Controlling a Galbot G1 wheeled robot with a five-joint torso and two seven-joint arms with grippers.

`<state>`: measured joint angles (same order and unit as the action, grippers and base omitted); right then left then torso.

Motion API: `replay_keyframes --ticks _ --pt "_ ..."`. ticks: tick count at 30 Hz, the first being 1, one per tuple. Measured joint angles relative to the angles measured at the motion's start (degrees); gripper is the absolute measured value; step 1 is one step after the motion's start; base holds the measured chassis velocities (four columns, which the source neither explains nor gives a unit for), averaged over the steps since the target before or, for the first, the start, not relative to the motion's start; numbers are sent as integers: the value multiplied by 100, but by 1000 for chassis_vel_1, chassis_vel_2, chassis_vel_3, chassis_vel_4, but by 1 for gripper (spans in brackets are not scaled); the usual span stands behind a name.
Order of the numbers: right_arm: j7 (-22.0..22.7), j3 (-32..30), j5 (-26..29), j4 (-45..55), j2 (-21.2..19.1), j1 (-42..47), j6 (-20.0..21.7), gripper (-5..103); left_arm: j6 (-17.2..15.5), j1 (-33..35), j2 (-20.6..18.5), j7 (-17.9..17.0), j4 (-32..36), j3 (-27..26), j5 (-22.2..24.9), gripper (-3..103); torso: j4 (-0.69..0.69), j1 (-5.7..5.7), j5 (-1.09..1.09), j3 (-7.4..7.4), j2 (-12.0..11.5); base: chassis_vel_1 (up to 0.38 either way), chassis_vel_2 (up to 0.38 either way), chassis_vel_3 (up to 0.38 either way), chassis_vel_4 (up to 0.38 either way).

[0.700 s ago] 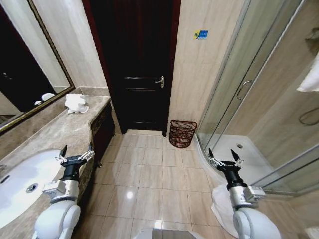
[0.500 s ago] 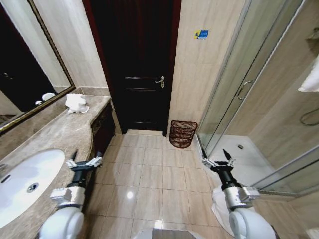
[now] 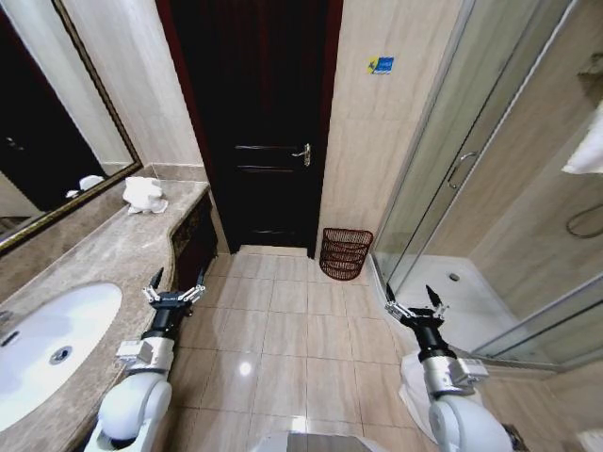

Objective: Discard the used towel into the hamper.

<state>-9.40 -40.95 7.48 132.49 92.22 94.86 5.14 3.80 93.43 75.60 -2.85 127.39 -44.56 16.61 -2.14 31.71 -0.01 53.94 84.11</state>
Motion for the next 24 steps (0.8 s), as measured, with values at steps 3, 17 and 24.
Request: replay_keyframes --ticks 3,17,24 --pt "6 12 12 2 0 -89 36 100 -171 -86 -5 -90 69 67 66 100 -1 0 1 0 0 0 0 0 0" --pt "216 -9 88 372 -115 -231 441 100 -619 292 28 -179 642 92 538 100 0 -1 1 0 0 0 0 0 0" --pt "135 -137 -171 292 -237 -228 290 100 -616 302 92 -167 583 39 -619 100 1 -1 0 0 0 0 0 0 0"
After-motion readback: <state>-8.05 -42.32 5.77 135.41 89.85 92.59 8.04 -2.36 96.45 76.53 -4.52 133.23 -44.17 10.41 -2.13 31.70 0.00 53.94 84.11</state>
